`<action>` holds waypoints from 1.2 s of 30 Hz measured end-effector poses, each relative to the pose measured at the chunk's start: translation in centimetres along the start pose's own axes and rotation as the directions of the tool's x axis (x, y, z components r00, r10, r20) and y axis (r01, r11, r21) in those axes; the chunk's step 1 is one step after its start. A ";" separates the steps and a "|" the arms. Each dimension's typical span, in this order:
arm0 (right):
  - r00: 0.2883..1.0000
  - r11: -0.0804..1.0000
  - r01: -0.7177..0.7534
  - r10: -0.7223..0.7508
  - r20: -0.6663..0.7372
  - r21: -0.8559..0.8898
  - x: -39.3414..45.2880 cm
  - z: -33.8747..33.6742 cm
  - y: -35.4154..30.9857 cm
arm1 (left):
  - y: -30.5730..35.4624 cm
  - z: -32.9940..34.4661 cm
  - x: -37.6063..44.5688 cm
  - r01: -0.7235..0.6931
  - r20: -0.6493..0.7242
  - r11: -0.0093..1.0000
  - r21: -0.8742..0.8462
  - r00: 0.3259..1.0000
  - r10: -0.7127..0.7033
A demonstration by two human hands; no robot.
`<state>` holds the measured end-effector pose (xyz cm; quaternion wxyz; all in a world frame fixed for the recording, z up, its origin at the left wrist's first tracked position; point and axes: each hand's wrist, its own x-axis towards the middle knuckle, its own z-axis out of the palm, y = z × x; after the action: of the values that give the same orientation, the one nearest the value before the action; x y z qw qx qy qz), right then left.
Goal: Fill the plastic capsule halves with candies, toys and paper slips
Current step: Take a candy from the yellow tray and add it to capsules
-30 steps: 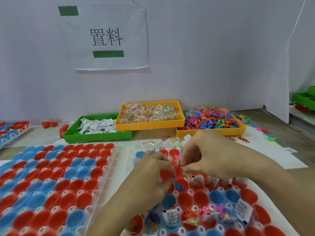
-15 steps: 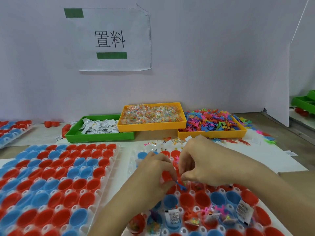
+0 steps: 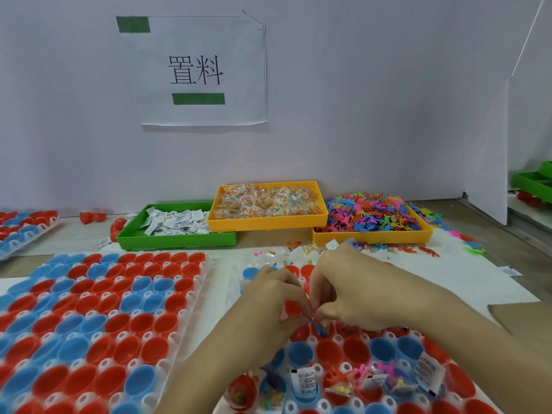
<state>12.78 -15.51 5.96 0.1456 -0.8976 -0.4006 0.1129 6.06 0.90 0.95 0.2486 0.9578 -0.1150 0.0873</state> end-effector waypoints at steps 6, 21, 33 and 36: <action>0.999 1.000 0.013 -0.013 -0.045 -0.011 -0.1 -0.3 -0.1 | 0.2 -0.3 -0.1 0.017 -0.013 1.000 -0.019 1.000 -0.017; 1.000 0.997 0.019 -0.020 -0.012 -0.070 -0.2 0.4 -0.3 | 0.8 -0.7 -0.2 0.042 0.027 0.999 -0.026 0.999 -0.041; 0.999 0.991 0.026 -0.022 0.028 -0.132 -0.6 0.1 -0.7 | 0.8 -0.7 -0.2 0.043 0.033 0.999 -0.012 0.999 -0.043; 0.999 0.986 0.037 -0.033 0.030 -0.164 -0.4 0.5 -0.8 | 0.8 -0.7 -0.2 0.045 0.036 0.999 0.008 0.998 -0.045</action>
<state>11.81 -15.22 5.85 0.0675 -0.8978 -0.4260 0.0889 5.64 0.62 1.82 0.2452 0.9624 -0.0975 0.0646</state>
